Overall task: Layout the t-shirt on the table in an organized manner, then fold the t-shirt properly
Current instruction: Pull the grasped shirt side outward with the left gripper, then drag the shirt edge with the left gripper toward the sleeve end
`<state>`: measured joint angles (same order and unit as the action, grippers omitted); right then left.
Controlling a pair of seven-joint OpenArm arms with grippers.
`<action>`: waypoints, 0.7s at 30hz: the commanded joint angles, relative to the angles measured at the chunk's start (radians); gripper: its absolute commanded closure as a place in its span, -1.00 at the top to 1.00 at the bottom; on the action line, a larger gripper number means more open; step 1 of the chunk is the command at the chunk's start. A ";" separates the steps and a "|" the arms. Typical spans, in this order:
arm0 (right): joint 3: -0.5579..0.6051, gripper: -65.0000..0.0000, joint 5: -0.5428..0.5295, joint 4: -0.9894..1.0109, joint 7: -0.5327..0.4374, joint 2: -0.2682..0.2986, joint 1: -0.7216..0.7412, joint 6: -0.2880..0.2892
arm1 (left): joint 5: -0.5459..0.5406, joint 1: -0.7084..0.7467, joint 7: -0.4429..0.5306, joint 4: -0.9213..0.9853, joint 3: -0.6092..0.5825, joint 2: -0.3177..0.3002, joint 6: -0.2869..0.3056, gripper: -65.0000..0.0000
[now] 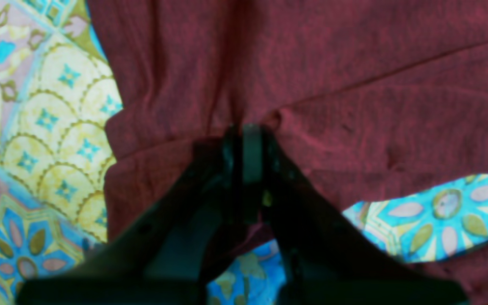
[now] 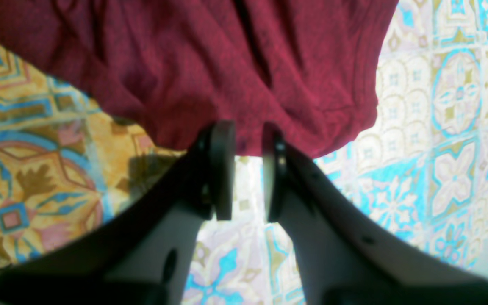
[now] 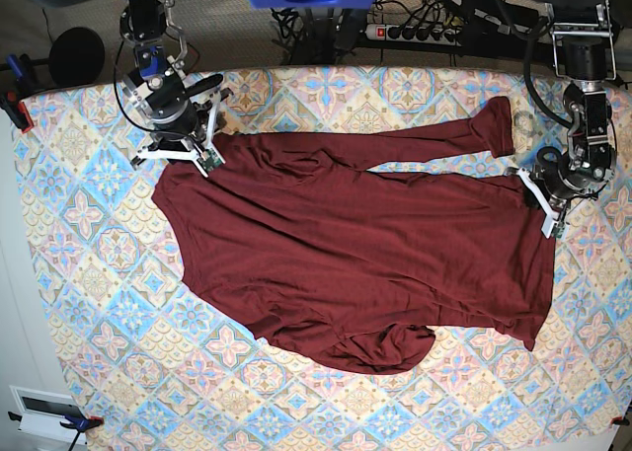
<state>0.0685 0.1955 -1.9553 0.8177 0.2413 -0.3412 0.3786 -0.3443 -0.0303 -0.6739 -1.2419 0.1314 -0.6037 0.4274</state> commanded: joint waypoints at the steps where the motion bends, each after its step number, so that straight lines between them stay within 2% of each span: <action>1: -0.005 -0.67 0.000 -0.019 -0.016 0.008 0.008 -0.007 | -0.006 -0.006 0.006 -0.016 0.011 -0.026 0.000 -0.96; 4: -0.005 -0.67 0.000 -0.019 -0.016 0.008 0.006 -0.007 | -0.022 0.065 0.006 -0.094 0.012 -0.071 0.001 -1.00; 8: -0.005 -0.67 0.000 -0.019 -0.016 0.008 0.006 -0.007 | -0.112 0.197 0.006 -0.259 0.012 -0.132 0.001 -1.00; 11: -0.005 -0.67 0.000 -0.019 -0.016 0.008 0.008 -0.007 | -0.138 0.274 0.006 -0.339 0.012 -0.169 0.001 -1.00; 16: -0.003 -0.67 0.000 -0.019 -0.016 0.008 0.009 -0.007 | -0.135 0.410 0.006 -0.433 0.069 -0.173 0.001 -1.00; 21: -0.003 -0.67 0.000 -0.019 -0.016 0.008 0.008 -0.007 | -0.134 0.504 0.006 -0.451 0.075 -0.173 0.001 -1.00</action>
<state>0.0685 0.1951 -1.9553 0.8165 0.2432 -0.3405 0.3782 -0.4717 0.4793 -0.6880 -1.6775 0.1951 -0.7536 0.4305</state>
